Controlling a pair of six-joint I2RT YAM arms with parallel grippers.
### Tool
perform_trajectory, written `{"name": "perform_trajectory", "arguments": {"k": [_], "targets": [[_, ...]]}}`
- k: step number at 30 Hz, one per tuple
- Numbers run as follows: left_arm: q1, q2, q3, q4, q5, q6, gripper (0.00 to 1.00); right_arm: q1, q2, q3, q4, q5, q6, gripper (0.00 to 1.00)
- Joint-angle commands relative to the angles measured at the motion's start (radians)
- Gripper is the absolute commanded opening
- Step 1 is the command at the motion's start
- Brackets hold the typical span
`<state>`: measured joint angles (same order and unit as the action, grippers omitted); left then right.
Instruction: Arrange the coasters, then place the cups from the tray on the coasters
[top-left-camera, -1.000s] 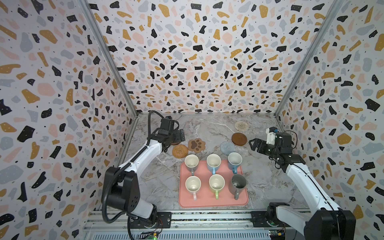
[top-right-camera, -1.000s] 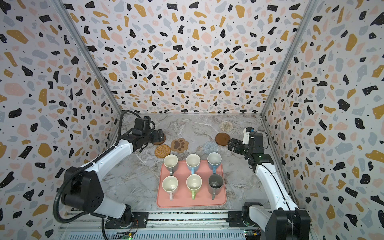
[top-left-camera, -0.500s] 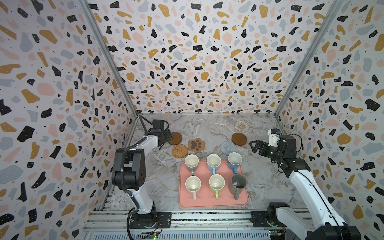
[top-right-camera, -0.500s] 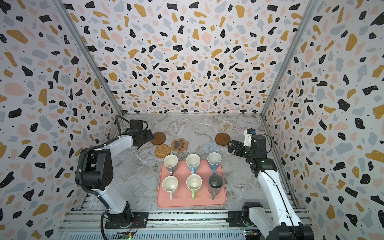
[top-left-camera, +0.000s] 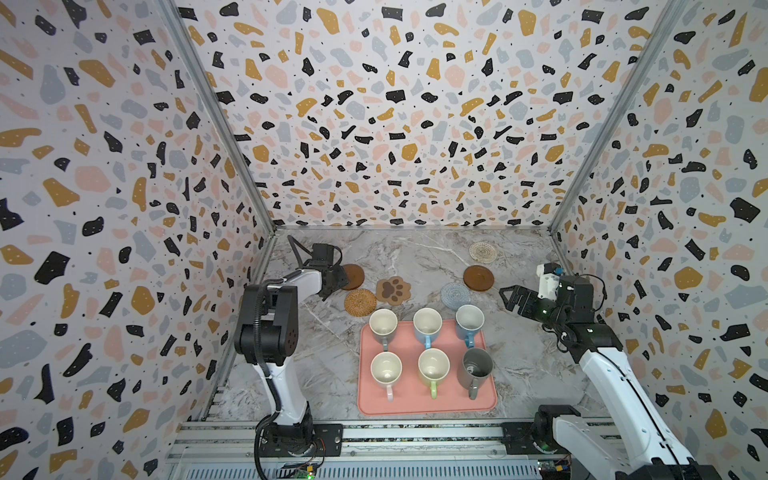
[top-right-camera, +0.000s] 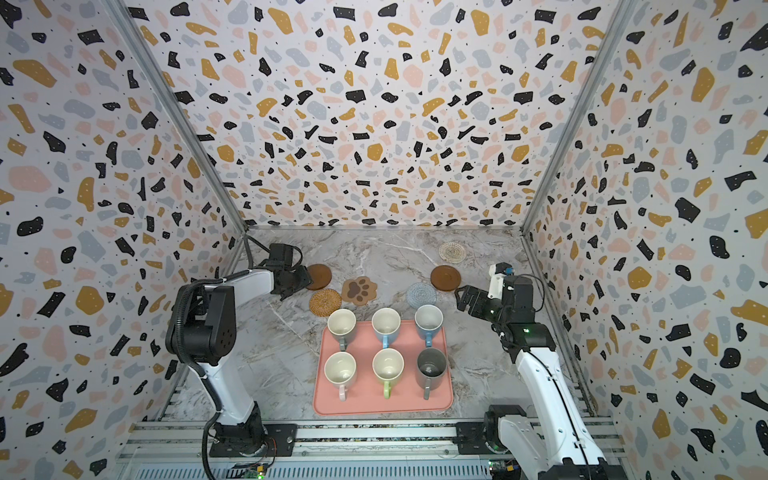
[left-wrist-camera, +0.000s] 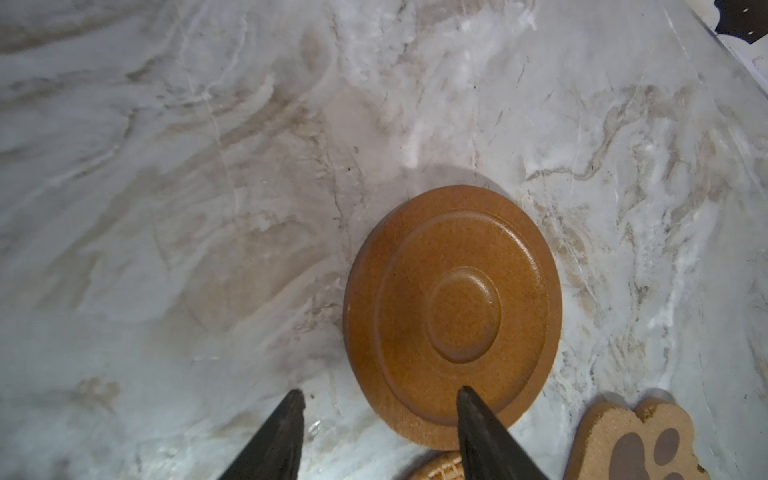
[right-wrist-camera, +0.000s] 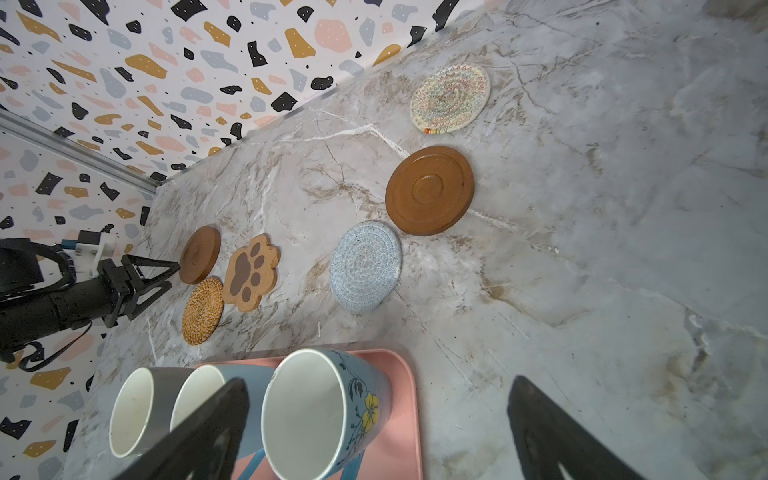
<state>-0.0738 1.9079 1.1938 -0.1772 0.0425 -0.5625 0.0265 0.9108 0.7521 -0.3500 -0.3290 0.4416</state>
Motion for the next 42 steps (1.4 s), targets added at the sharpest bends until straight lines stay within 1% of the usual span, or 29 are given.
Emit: {"name": "perform_trajectory", "arguments": {"k": [1, 7, 12, 16, 23, 27, 30, 34, 36, 42], "targets": [[0.003, 0.013, 0.04, 0.022, -0.002, 0.001, 0.57, 0.004, -0.006, 0.003, -0.017, -0.005, 0.004, 0.99], [0.002, 0.066, 0.094, -0.023, 0.026, 0.04, 0.55, 0.003, -0.004, -0.013, -0.004, -0.01, 0.019, 0.99], [0.002, 0.102, 0.137, -0.078, -0.008, 0.052, 0.58, 0.003, -0.019, -0.03, -0.003, -0.012, 0.029, 0.99], [0.002, 0.126, 0.153, -0.097, -0.041, 0.051, 0.58, 0.004, -0.027, -0.043, 0.002, -0.013, 0.036, 0.99], [0.002, 0.162, 0.176, -0.112, -0.036, 0.065, 0.53, 0.004, -0.022, -0.036, -0.009, -0.025, 0.028, 0.99], [0.002, 0.155, 0.179, -0.158, -0.084, 0.097, 0.51, 0.003, -0.02, -0.022, -0.021, -0.022, 0.016, 0.99], [-0.002, 0.154, 0.201, -0.23, -0.161, 0.147, 0.47, 0.003, -0.019, -0.023, -0.02, -0.021, 0.016, 0.99], [-0.006, 0.152, 0.22, -0.292, -0.221, 0.202, 0.47, 0.004, -0.017, -0.044, -0.006, -0.024, 0.019, 0.99], [-0.006, 0.153, 0.227, -0.305, -0.229, 0.211, 0.47, 0.004, -0.018, -0.057, -0.001, -0.028, 0.023, 0.99], [-0.006, 0.167, 0.232, -0.303, -0.202, 0.211, 0.46, 0.003, -0.034, -0.079, -0.001, -0.029, 0.025, 0.99]]}}
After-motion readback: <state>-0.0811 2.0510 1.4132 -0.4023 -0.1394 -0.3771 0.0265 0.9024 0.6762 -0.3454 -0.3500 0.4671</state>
